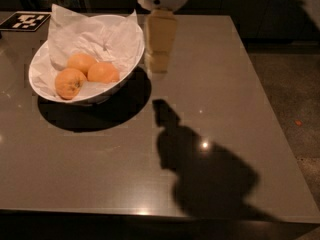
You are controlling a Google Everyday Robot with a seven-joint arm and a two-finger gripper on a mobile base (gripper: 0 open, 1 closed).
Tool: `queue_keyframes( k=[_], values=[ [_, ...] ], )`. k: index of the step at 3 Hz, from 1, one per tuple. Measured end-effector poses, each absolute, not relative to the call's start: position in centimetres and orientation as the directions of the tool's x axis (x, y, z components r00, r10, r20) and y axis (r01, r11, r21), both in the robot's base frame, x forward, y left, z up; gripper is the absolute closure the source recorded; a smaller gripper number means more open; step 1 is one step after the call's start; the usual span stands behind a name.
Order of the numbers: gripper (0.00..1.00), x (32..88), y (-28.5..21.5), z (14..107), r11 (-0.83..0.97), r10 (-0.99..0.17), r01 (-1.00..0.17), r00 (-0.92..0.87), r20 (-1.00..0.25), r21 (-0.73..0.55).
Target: Pick orange from white bowl
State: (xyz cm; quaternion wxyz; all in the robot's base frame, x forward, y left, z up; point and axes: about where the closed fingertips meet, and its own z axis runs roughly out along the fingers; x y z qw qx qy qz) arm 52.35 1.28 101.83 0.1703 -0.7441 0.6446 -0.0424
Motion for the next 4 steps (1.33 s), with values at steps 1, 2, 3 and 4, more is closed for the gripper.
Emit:
queue_keyframes(
  k=[1,2,3,4],
  values=[
    [0.00,55.0,6.5,101.5,-0.191,-0.949,-0.942,0.249,-0.194,-0.276],
    [0.00,55.7,7.8,102.3,-0.188,-0.939,-0.931,0.264,-0.222,-0.312],
    [0.00,56.6,8.6,101.1,-0.130,-0.951,-0.949,0.202,-0.234,-0.288],
    [0.00,57.8,8.9,98.7,-0.017,-0.957,-0.982,0.070,-0.283,-0.186]
  ],
)
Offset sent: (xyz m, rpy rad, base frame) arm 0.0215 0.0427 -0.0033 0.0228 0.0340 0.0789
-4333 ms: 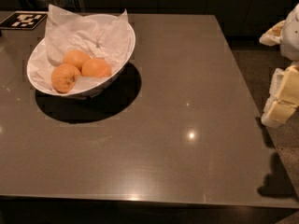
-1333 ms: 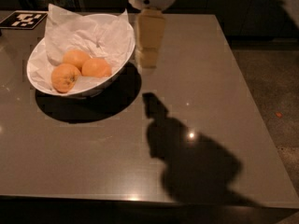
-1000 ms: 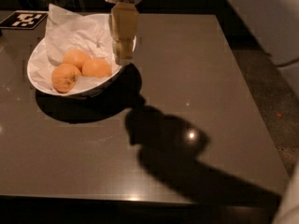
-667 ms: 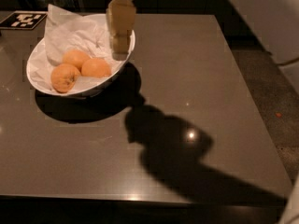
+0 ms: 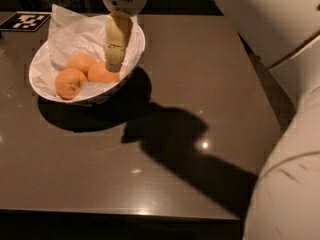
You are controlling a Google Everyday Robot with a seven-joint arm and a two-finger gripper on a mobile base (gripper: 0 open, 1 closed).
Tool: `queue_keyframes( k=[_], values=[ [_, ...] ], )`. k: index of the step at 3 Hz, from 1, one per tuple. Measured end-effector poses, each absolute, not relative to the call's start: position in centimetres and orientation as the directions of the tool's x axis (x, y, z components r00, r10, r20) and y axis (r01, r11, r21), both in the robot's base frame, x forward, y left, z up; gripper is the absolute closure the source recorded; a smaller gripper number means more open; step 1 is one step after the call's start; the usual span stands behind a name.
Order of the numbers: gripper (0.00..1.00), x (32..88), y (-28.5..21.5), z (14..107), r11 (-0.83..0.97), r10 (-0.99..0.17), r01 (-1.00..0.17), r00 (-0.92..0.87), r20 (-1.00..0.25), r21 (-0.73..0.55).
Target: Pick orange from white bowl
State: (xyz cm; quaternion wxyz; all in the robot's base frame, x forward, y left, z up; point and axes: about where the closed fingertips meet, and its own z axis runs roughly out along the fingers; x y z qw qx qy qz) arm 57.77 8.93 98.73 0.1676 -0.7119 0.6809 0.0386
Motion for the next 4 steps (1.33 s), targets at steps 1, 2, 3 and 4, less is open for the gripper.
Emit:
queue_keyframes(
  k=[1,2,3,4],
  values=[
    [0.00,58.5,9.3,96.8,0.068,-0.949,-0.993,-0.035,-0.313,-0.096],
    [0.00,58.9,9.9,96.8,0.075,-0.943,-0.991,-0.035,-0.331,-0.109],
    [0.00,59.0,12.3,97.3,0.045,-0.935,-0.991,0.002,-0.355,-0.124],
    [0.00,59.4,14.0,96.6,0.042,-0.938,-0.995,-0.007,-0.347,-0.095]
  ],
)
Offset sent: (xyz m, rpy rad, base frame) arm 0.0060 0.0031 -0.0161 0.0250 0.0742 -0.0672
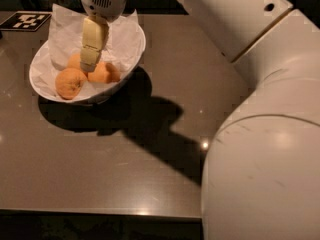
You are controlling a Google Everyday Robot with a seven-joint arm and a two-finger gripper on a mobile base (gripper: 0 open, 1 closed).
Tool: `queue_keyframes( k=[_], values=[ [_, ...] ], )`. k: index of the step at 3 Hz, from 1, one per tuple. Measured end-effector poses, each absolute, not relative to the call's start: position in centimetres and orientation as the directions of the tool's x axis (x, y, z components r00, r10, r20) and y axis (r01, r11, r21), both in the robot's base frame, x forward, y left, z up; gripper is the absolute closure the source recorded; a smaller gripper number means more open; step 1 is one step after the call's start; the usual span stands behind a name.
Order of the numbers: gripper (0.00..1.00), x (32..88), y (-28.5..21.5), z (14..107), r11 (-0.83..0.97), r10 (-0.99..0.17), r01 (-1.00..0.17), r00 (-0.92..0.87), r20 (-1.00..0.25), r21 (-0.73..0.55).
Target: Pick orange from white bowl
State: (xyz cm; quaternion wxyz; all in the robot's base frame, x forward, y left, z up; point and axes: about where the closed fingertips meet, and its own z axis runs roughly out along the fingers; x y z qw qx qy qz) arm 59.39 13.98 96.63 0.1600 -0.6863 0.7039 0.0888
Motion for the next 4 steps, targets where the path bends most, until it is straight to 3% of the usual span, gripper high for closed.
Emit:
queue_keyframes(
  k=[1,3,4],
  values=[
    [0.00,60.4,14.5,96.0,0.072,-0.936,-0.995,-0.044,-0.349,-0.068],
    [0.20,61.6,14.4,94.2,0.121,-0.929,-0.993,-0.112,-0.353,-0.004],
    [0.22,62.0,14.5,93.1,0.128,-0.930,-0.991,-0.129,-0.344,0.025]
  ],
)
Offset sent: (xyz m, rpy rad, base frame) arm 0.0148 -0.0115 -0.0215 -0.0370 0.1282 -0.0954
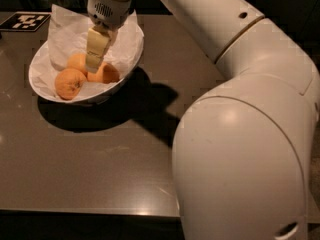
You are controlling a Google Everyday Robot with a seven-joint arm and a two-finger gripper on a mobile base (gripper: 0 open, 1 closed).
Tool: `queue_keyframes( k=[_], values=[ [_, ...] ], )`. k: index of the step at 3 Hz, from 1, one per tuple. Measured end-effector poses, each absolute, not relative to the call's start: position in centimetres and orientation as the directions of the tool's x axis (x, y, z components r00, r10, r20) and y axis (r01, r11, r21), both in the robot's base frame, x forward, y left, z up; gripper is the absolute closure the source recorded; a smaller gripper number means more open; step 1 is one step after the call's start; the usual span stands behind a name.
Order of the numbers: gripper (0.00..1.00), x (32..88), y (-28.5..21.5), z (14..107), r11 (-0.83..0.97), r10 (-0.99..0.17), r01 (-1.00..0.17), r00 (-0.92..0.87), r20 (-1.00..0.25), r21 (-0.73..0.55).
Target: Pick orange from white bowl
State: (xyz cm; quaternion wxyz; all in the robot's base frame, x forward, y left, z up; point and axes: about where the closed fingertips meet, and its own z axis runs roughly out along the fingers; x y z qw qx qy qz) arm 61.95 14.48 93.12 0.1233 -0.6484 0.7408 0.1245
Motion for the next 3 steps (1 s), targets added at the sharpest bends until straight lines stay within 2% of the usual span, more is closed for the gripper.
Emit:
queue_keyframes(
  k=[1,3],
  values=[
    [0.21,62.4,14.6,92.3,0.138,-0.931,-0.990,-0.144,-0.334,0.043],
    [0.25,63.4,15.0,90.1,0.145,-0.937,-0.986,-0.163,-0.309,0.081]
  ],
)
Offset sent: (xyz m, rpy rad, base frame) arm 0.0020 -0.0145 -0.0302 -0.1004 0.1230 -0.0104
